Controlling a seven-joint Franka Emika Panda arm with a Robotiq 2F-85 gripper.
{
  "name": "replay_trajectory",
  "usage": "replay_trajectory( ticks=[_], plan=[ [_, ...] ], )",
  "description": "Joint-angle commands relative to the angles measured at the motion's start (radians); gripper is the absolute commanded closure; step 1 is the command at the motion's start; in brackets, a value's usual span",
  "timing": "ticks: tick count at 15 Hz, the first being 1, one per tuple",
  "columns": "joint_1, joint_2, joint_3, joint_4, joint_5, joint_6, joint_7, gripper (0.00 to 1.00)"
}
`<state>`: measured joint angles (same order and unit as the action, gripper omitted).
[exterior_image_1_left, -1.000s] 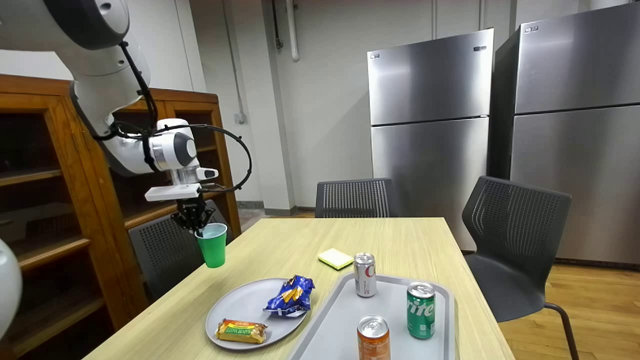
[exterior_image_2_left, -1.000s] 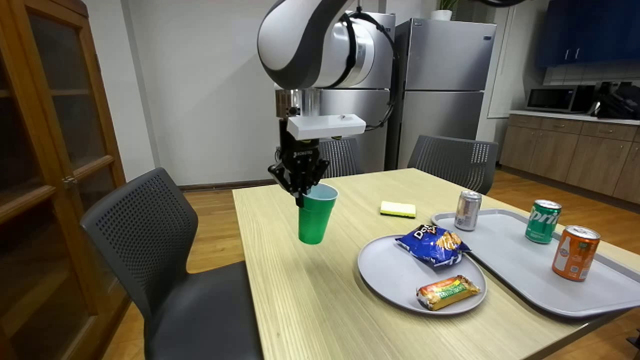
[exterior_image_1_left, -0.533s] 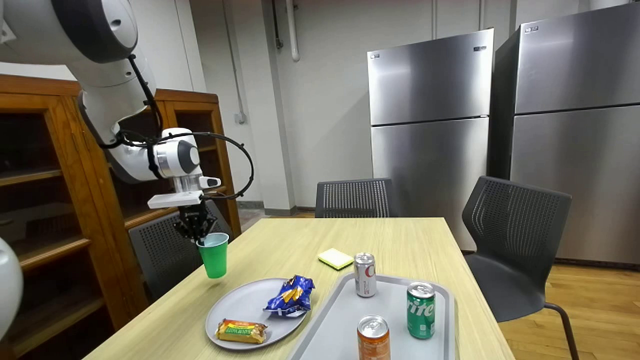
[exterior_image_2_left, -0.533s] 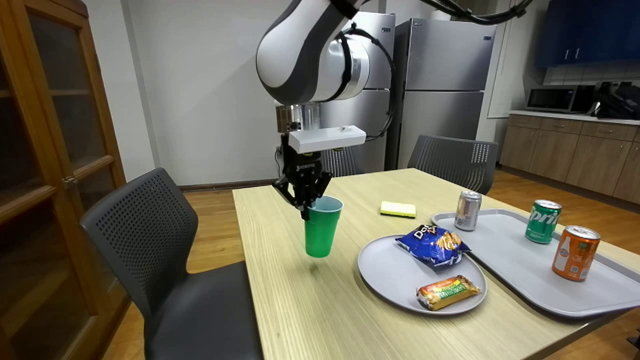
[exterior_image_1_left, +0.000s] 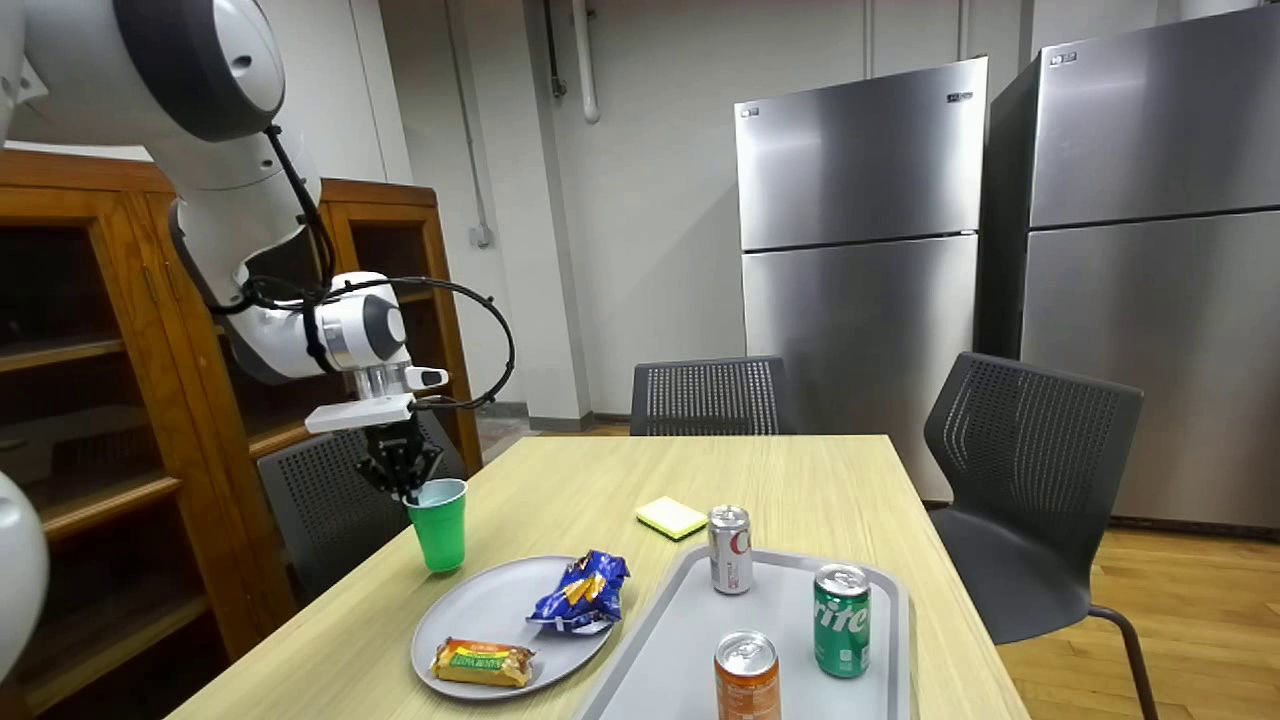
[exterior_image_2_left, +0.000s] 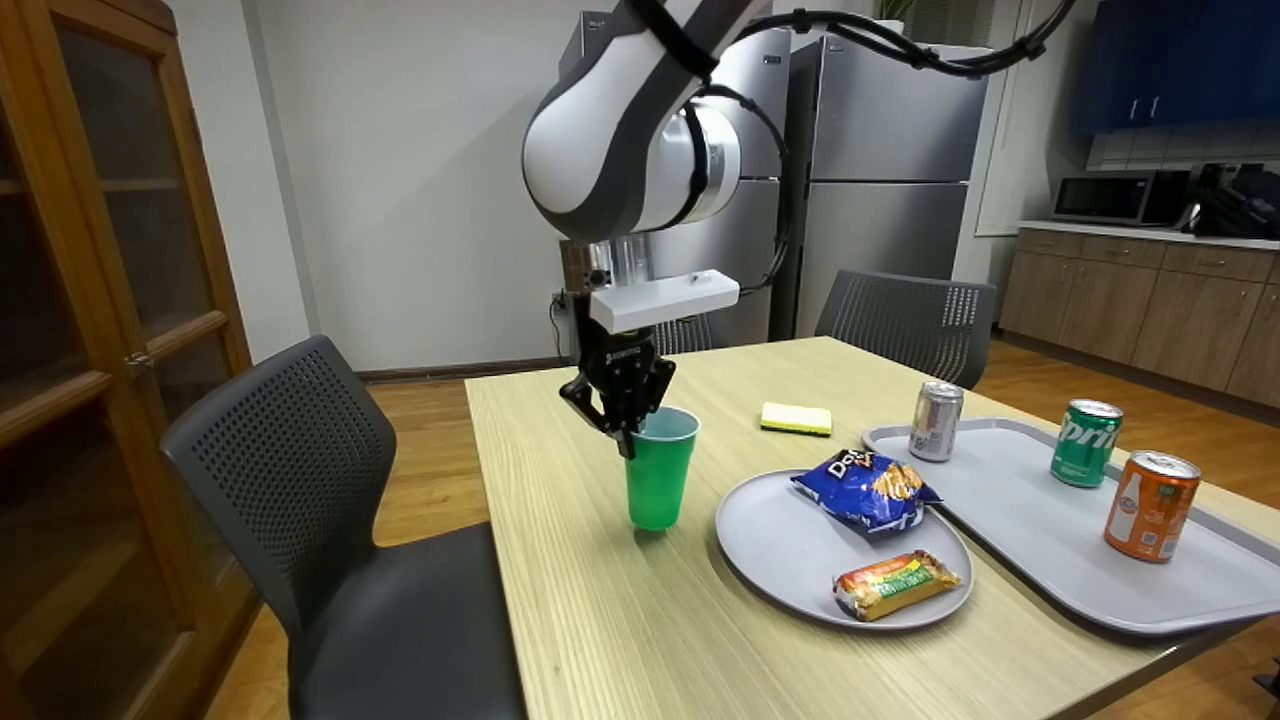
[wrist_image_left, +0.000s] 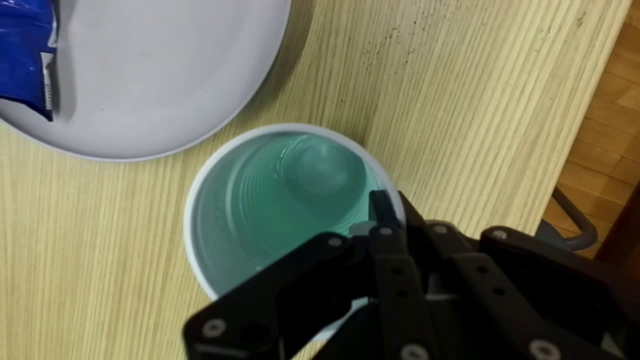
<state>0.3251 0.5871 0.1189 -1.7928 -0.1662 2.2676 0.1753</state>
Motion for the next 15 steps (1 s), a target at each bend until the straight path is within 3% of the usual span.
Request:
replay_trajectory(
  ticks=[1,7,8,10,15],
  plan=[
    [0.025,0.019,-0.021,0.030,-0.036,-0.022,0.022,0.99],
    [0.024,0.025,-0.021,0.028,-0.040,-0.026,0.014,0.99],
    [0.022,0.025,-0.020,0.029,-0.037,-0.031,0.013,0.71],
    [0.023,0.023,-0.021,0.028,-0.039,-0.033,0.012,0.65],
    [0.014,0.001,-0.013,0.022,-0.024,-0.034,0.004,0.27]
  ],
)
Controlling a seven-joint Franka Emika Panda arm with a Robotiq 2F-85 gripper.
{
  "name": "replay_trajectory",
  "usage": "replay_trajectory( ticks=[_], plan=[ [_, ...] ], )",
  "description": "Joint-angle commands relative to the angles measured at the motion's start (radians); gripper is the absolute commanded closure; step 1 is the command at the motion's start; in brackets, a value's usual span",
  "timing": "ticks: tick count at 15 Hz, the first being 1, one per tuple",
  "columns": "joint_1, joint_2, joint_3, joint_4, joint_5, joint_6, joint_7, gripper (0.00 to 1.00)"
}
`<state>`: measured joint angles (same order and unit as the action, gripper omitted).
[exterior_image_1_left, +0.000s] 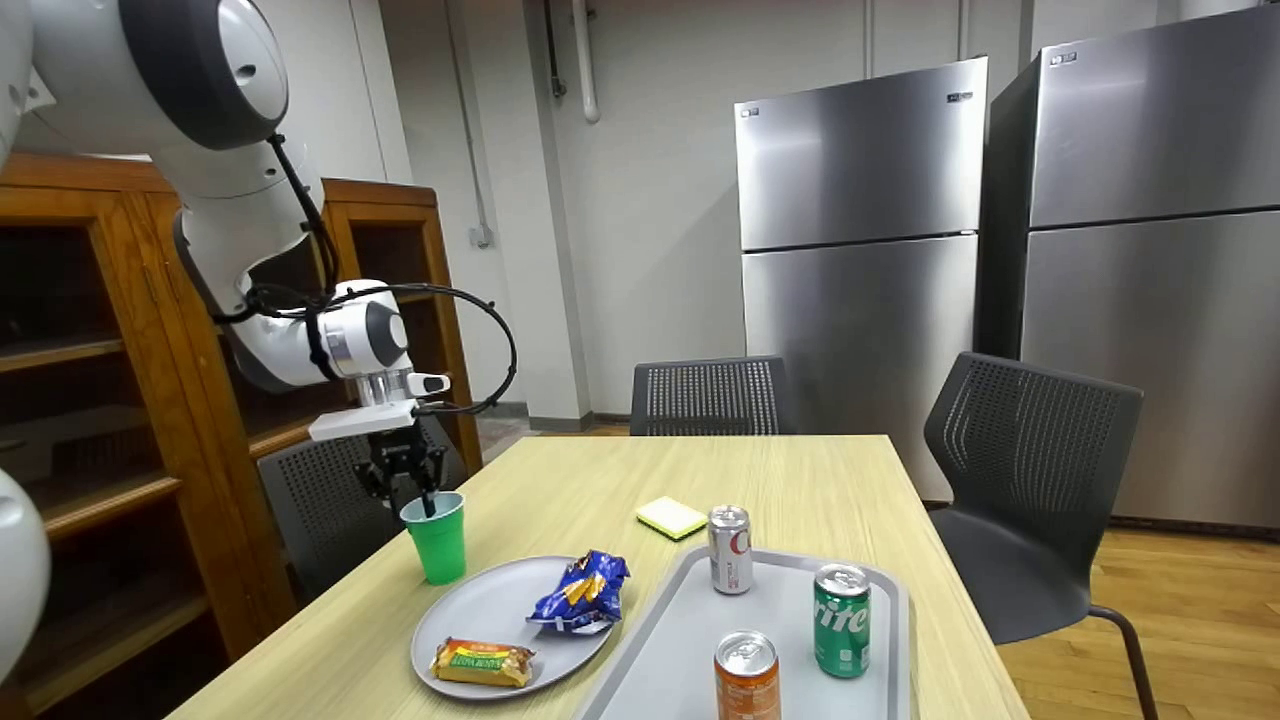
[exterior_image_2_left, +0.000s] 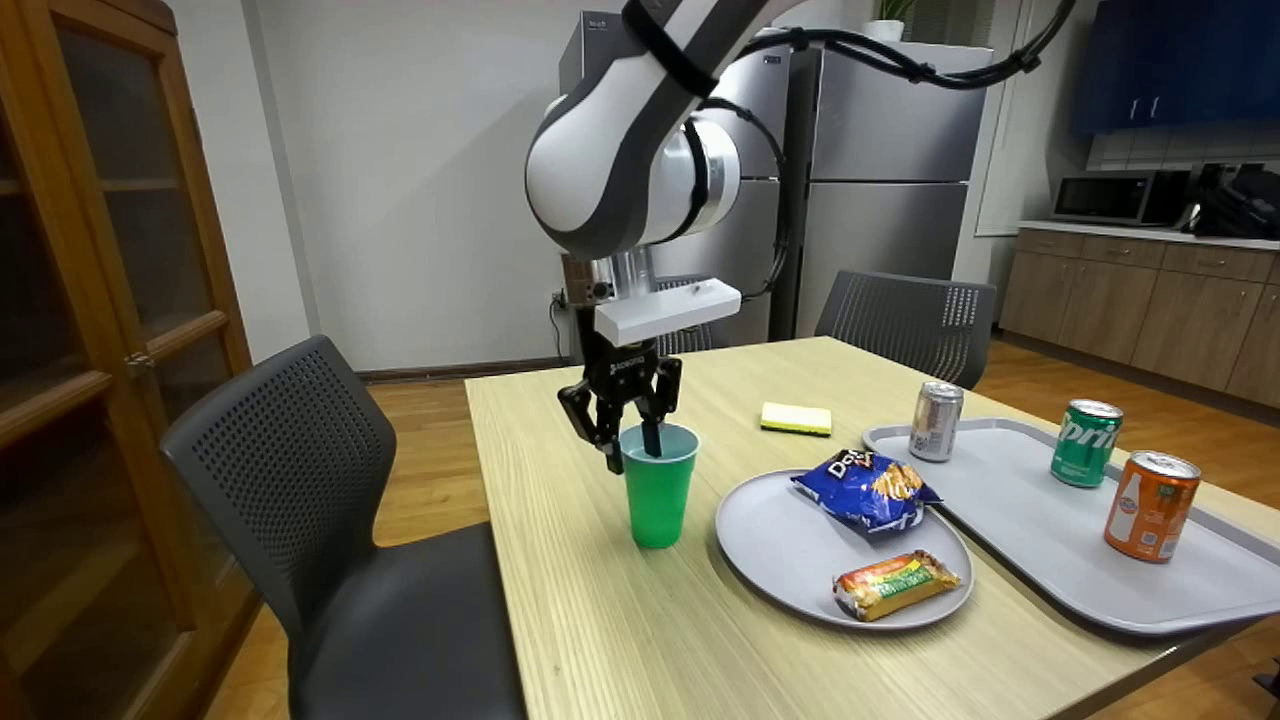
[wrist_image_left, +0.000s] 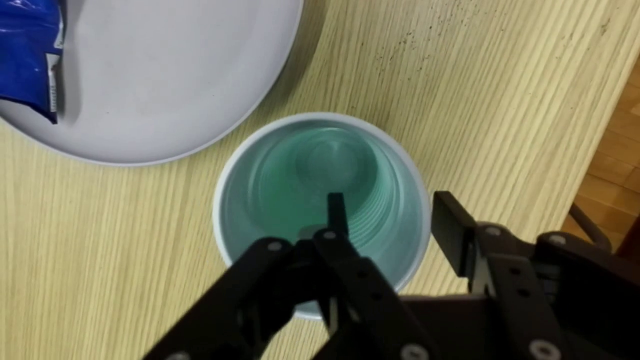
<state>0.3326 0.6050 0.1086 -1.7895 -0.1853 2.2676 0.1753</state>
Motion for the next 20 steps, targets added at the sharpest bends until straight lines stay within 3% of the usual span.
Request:
replay_trajectory(
  ticks=[1,4,13,20],
  plan=[
    [0.002,-0.025,0.001,0.018,0.001,-0.035,-0.001,0.20],
    [-0.015,-0.050,0.017,0.023,0.033,-0.044,-0.021,0.00],
    [-0.100,-0.233,0.052,-0.017,0.157,-0.142,-0.188,0.00],
    [-0.204,-0.307,0.036,-0.077,0.242,-0.168,-0.374,0.00]
  ],
)
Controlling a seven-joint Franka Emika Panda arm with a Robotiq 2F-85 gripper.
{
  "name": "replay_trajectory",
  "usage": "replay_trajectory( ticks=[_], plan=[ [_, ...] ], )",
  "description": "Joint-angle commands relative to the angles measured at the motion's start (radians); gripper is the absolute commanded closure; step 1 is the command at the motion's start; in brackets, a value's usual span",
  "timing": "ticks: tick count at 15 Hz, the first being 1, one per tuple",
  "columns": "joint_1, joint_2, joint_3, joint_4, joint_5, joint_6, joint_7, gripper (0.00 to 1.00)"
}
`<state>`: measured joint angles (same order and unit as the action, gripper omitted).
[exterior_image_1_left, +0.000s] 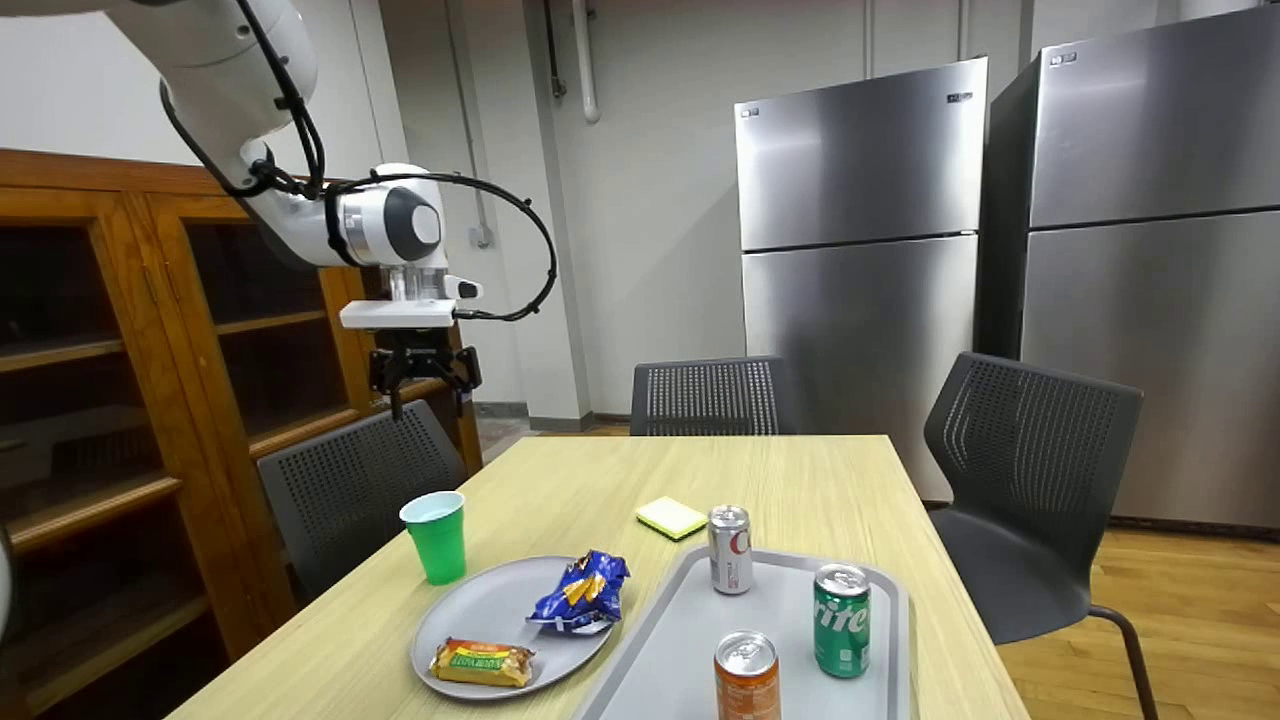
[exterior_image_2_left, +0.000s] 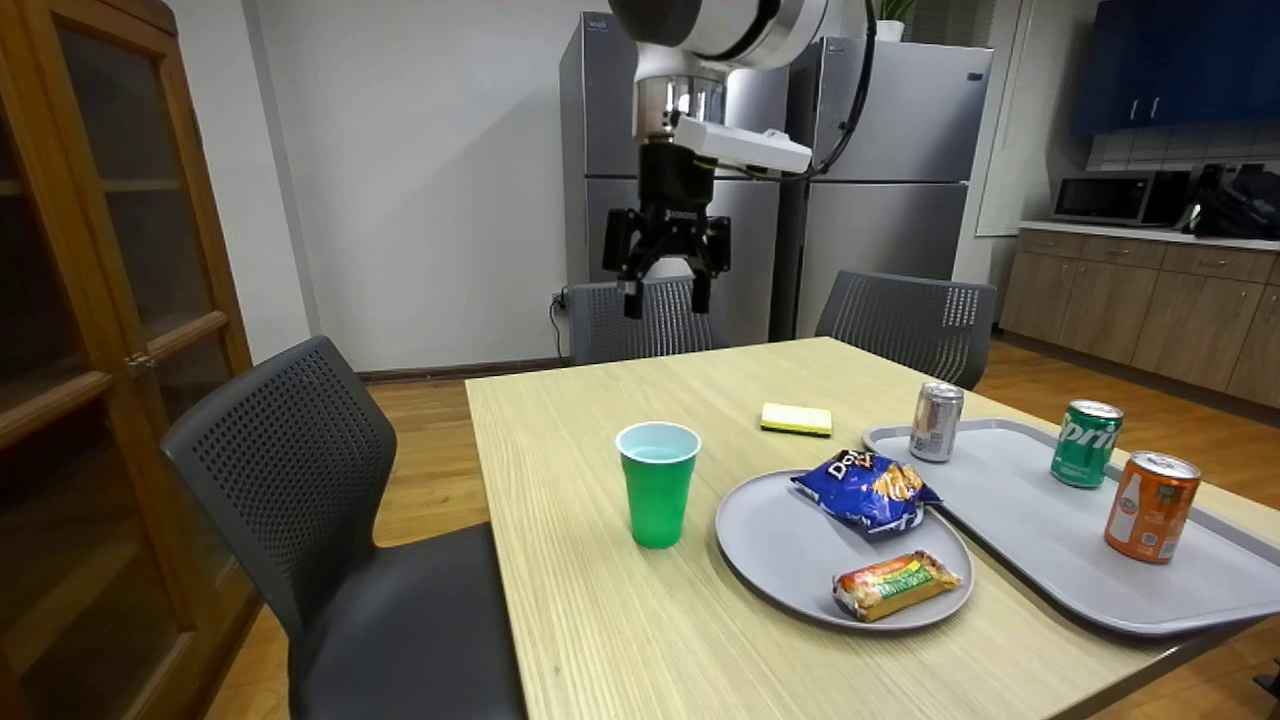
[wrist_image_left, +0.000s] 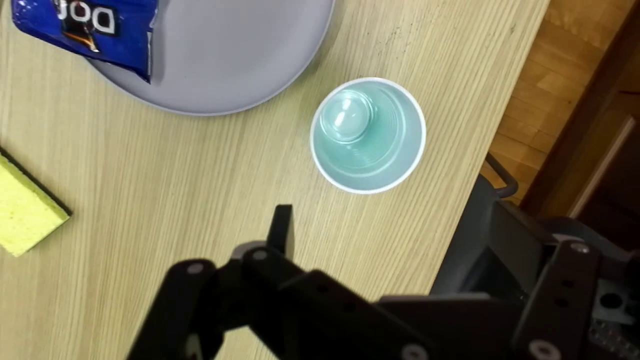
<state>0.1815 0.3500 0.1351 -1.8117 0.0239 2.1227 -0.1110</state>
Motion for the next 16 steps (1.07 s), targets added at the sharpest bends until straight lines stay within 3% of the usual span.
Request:
replay_trajectory(
  ticks=[1,9,16],
  plan=[
    [-0.067,-0.058,0.005,-0.067,0.034,-0.022,-0.114,0.00],
    [-0.173,-0.070,-0.053,-0.154,0.010,-0.015,-0.240,0.00],
    [-0.157,-0.025,-0.049,-0.119,0.008,-0.005,-0.209,0.00]
  ],
)
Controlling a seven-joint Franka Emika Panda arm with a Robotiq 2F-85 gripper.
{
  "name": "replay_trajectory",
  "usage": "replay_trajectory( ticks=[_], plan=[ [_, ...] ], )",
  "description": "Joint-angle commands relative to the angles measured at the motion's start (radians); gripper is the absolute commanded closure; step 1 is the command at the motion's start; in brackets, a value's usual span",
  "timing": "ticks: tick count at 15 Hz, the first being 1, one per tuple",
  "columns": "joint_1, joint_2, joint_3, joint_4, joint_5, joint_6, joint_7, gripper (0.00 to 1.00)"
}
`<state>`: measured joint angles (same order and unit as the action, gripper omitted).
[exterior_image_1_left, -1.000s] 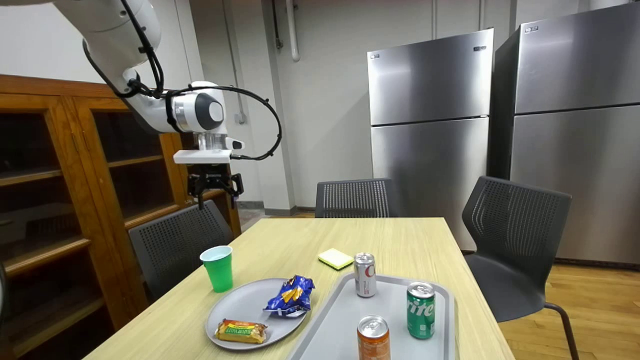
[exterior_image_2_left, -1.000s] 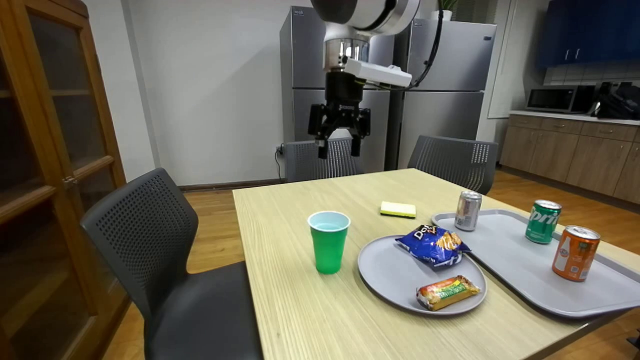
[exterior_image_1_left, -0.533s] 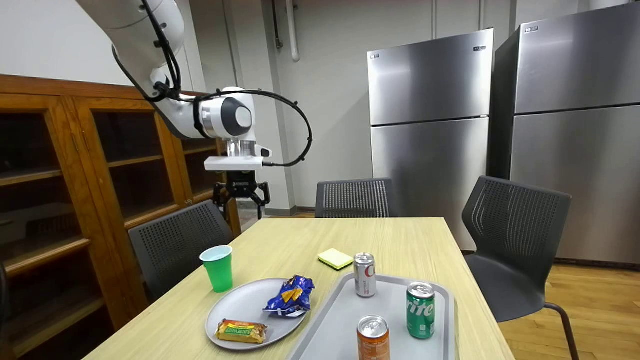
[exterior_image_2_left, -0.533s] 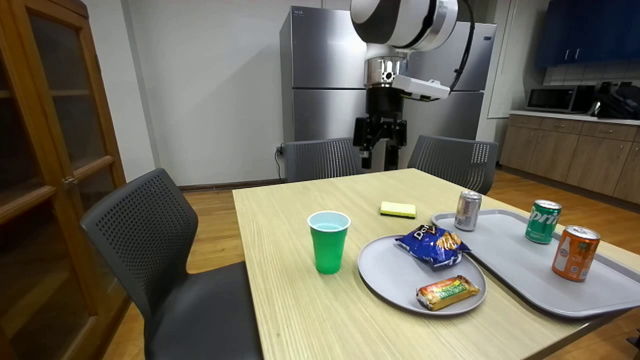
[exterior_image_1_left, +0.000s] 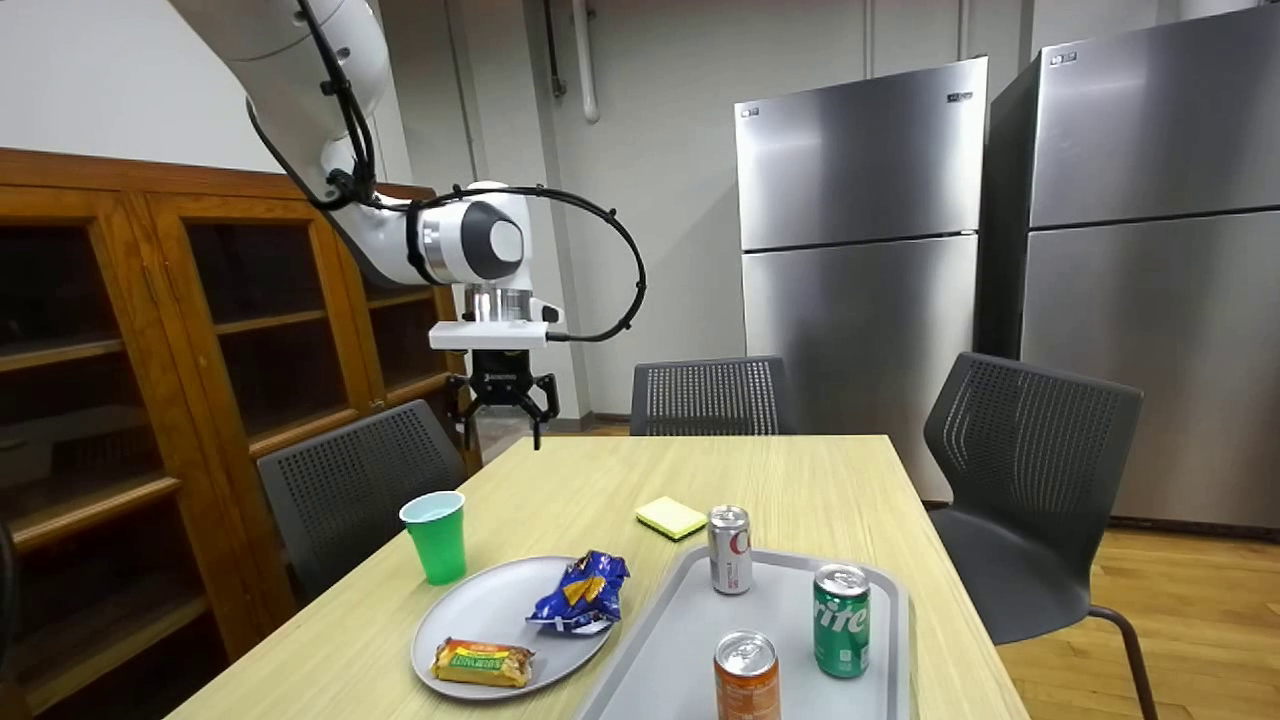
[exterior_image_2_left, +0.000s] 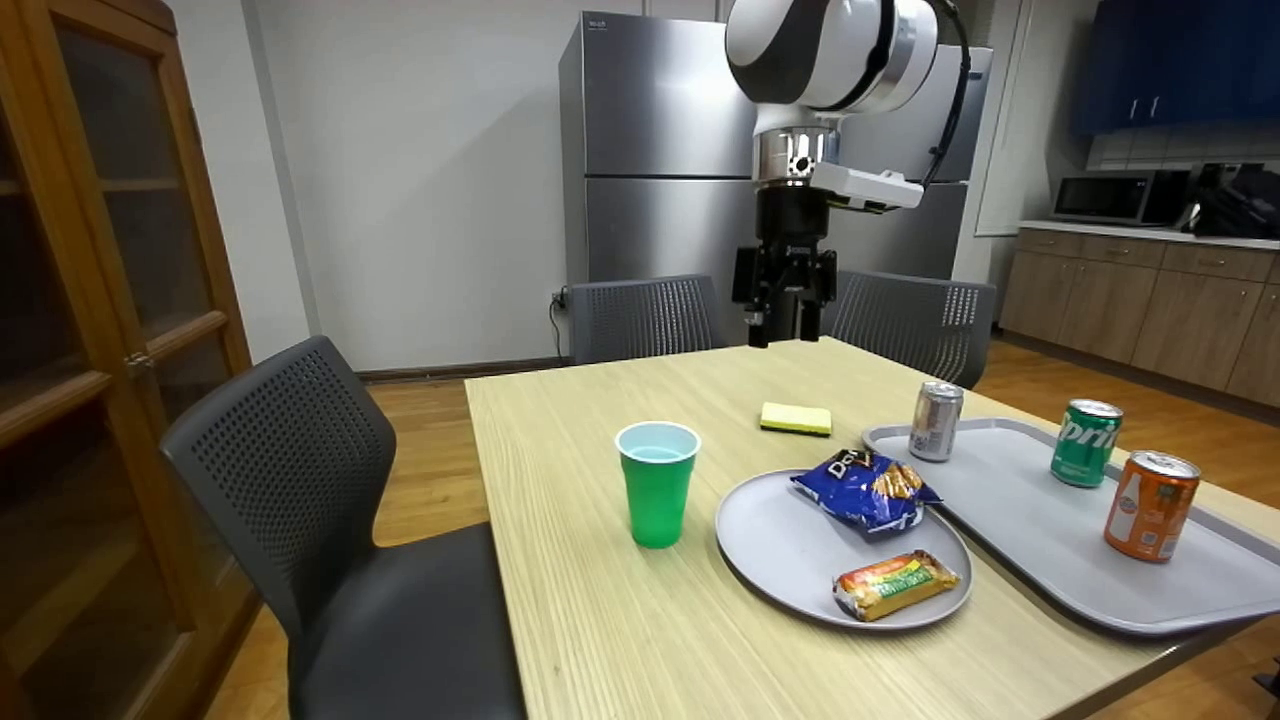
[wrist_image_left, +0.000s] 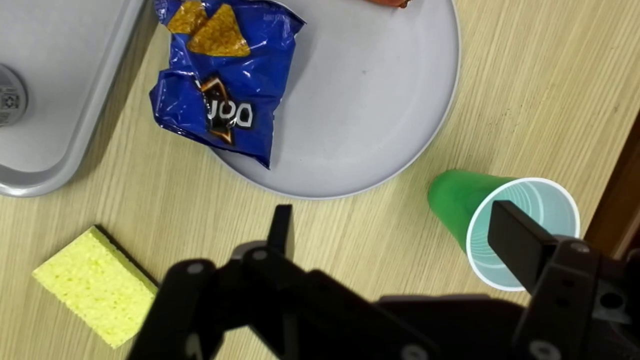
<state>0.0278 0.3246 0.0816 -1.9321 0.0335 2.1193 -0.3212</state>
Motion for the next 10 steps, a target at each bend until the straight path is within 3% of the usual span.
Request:
replay_trajectory(
  ticks=[1,4,10],
  plan=[
    [-0.004,0.000,0.004,0.002,-0.002,-0.002,0.002,0.00],
    [-0.004,0.001,0.004,0.002,-0.002,-0.002,0.002,0.00],
    [-0.007,0.004,0.003,-0.078,-0.009,0.138,-0.008,0.00]
  ],
)
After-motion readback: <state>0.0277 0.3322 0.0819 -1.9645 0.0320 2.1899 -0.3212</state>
